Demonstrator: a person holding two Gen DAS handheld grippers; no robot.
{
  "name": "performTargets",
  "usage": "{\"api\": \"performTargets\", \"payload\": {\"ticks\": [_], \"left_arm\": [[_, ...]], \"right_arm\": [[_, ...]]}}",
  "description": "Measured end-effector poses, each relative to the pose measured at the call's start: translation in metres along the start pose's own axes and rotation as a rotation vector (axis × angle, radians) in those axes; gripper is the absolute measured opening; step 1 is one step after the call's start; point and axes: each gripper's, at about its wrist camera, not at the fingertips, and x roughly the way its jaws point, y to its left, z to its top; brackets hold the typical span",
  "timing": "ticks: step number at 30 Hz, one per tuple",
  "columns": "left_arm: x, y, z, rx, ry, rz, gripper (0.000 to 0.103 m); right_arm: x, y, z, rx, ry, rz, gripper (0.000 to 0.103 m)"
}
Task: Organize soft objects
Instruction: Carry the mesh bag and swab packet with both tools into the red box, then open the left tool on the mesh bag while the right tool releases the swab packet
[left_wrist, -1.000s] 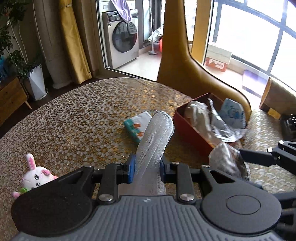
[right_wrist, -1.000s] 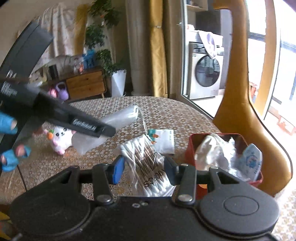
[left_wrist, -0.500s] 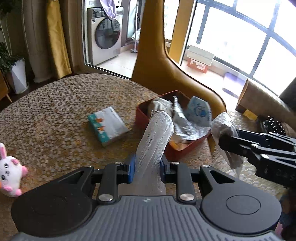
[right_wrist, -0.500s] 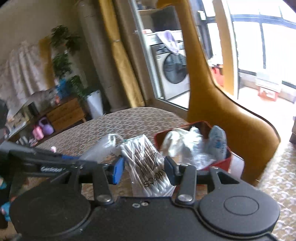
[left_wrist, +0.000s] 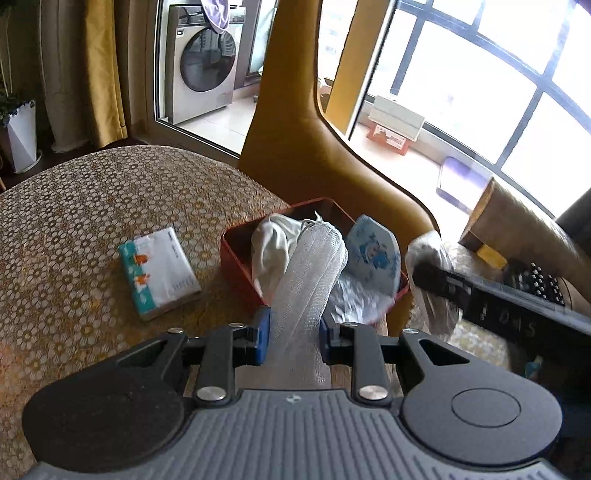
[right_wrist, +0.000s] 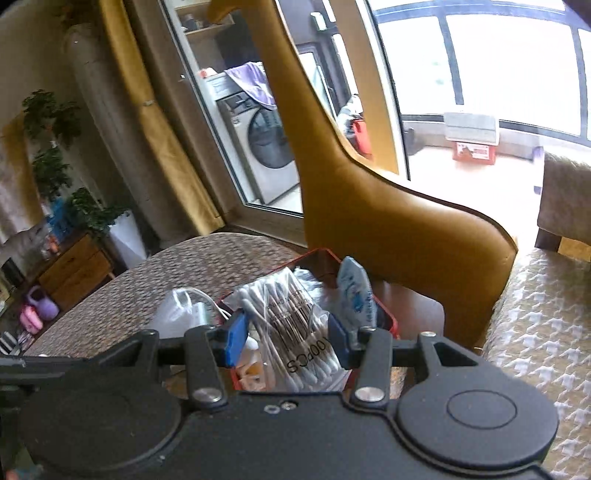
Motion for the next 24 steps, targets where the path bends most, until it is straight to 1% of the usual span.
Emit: {"api": "performTargets", "payload": {"ticks": [3,5,9,14,16,20,24], "left_arm": [[0.018,0.001,0.012,-0.024,0.005,0.002,0.026],[0.029,0.001,0.018,-0.036,0.007,0.003,0.026],[0.054,0.004,0.032,-0.071,0.021,-0.001,0.026],[0.080,0.003,0.045,-0.083,0.035,-0.012,0.026],[0.088,0.001,0.048,-0.070,0.034,-0.028,0.026],[0.104,-0.002,0.050,-0.052,0.048,-0.028,0.026],[0.119,-0.004,0.051,-0.035,0.057,-0.019,0.026]], "right_arm": [[0.012,-0.005,0.001,0.004,0.008,-0.012,0.046],[0.020,-0.007,0.003,-0.009,0.012,-0.001,0.046],[0.034,-0.004,0.002,-0.049,0.022,-0.009,0.046],[0.055,-0.001,0.002,-0.073,0.038,-0.003,0.046],[0.062,0.004,0.000,-0.127,0.040,0.006,0.047],[0.075,0.015,-0.006,-0.222,0.056,-0.006,0.047],[0.089,0.021,-0.009,-0.276,0.069,-0.049,0.046]]}}
